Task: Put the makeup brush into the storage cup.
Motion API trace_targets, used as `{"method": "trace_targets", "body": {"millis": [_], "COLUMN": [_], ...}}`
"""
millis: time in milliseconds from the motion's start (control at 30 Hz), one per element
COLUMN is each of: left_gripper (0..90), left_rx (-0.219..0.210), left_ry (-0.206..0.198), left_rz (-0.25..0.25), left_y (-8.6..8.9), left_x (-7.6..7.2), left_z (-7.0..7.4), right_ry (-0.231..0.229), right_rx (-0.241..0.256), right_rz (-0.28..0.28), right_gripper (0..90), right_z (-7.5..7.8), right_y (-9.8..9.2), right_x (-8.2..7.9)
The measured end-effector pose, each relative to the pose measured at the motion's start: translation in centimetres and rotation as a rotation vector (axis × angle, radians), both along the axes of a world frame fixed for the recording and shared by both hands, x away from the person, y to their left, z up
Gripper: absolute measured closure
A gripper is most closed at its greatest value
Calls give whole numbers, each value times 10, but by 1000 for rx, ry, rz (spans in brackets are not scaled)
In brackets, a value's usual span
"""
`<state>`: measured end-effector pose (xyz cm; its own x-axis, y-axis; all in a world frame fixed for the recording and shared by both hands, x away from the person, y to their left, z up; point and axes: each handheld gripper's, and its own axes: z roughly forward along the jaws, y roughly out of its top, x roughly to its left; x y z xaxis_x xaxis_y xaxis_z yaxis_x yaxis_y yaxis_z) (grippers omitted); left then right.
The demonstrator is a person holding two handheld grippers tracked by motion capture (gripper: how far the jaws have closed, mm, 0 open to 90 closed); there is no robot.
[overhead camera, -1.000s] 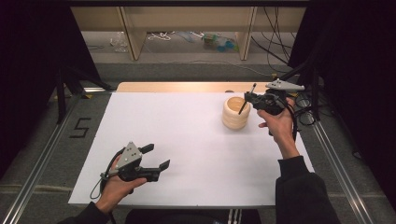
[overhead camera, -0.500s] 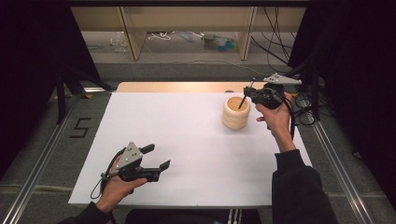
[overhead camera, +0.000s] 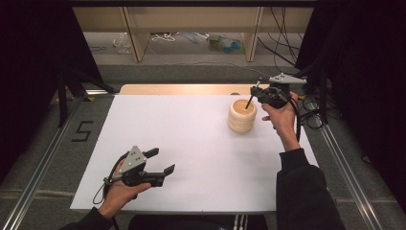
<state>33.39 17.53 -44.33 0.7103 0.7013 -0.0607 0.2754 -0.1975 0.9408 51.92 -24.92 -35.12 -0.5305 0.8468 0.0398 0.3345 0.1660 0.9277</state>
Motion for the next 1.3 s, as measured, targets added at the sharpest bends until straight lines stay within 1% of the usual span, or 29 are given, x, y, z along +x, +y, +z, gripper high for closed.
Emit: {"method": "trace_targets", "body": {"millis": [33, 67, 100, 133, 167, 200, 233, 267, 333, 367, 400, 433, 467, 500, 533, 633, 733, 767, 833, 900, 967, 1067, 1133, 1167, 1300], "left_gripper": [178, 178, 178, 178, 178, 178, 178, 178, 178, 178, 178, 178, 178, 178, 179, 178, 178, 179, 179, 179, 179, 179, 179, 179, 179], "left_rx": [1, -5, 4, 3, 0, 6, 4, 4, -7, -4, 4, 4, -4, 0, 5, 3, -3, -11, -10, -5, 2, -4, -5, -10, -5], "left_ry": [-1, 3, 2, 2, 8, 1, 1, 1, 6, 7, -2, -1, 7, 4, -1, -1, 5, 6, 6, 7, 0, 6, 7, 7, 9], "left_rz": [1, 1, 6, 2, 7, 2, 2, 1, 1, 4, -1, 0, 3, 2, -1, -1, 2, -2, -1, 4, -1, 2, 2, -4, 2], "left_y": [0, -1, -1, -1, -1, -1, -2, -2, -2, -2, -1, -1, -1, -1, -1, -1, -2, -2, -2, -2, -1, -1, -2, -2, -2], "left_x": [0, 0, -1, -1, -1, -1, -1, -1, -1, -2, -1, -1, -2, -2, -1, -1, -2, -1, -1, -2, -1, -2, -2, -1, -2], "left_z": [0, 0, 0, 0, 0, 0, 0, 0, 0, 0, 1, 1, 1, 1, 1, 1, 0, 0, 0, 0, 1, 0, 0, 0, 0], "right_ry": [0, -6, 2, -6, 8, 17, 4, 11, 26, 30, 26, 33, 30, 44, 36, 39, 61, 56, 55, 60, 73, 75, 81, 81, 92], "right_rx": [8, 6, 7, 0, 4, 9, 8, -2, -6, 1, -8, -14, -12, -13, -10, -17, -38, -39, -40, -42, -43, -38, -44, -42, -50], "right_rz": [0, -2, 3, 1, 1, 0, 1, 2, 0, -2, 1, 4, 3, 2, 7, 3, 3, 6, 1, -4, 0, -2, 5, 4, 14], "right_gripper": [839, 839, 839, 839, 839, 839, 839, 839, 839, 839, 839, 839, 839, 839, 839, 839, 840, 840, 840, 840, 839, 839, 839, 839, 839], "right_z": [-1, -1, -2, -3, -4, -5, -6, -8, -9, -10, -12, -12, -14, -14, -15, -18, -19, -19, -21, -22, -24, -26, -27, -28, -31], "right_y": [0, 1, 1, 1, 2, 3, 4, 4, 5, 6, 6, 6, 6, 6, 6, 6, 7, 7, 8, 8, 7, 7, 7, 8, 10], "right_x": [1, 2, 2, 4, 4, 5, 6, 8, 9, 10, 11, 11, 12, 12, 13, 14, 14, 14, 15, 16, 17, 18, 19, 19, 21]}}
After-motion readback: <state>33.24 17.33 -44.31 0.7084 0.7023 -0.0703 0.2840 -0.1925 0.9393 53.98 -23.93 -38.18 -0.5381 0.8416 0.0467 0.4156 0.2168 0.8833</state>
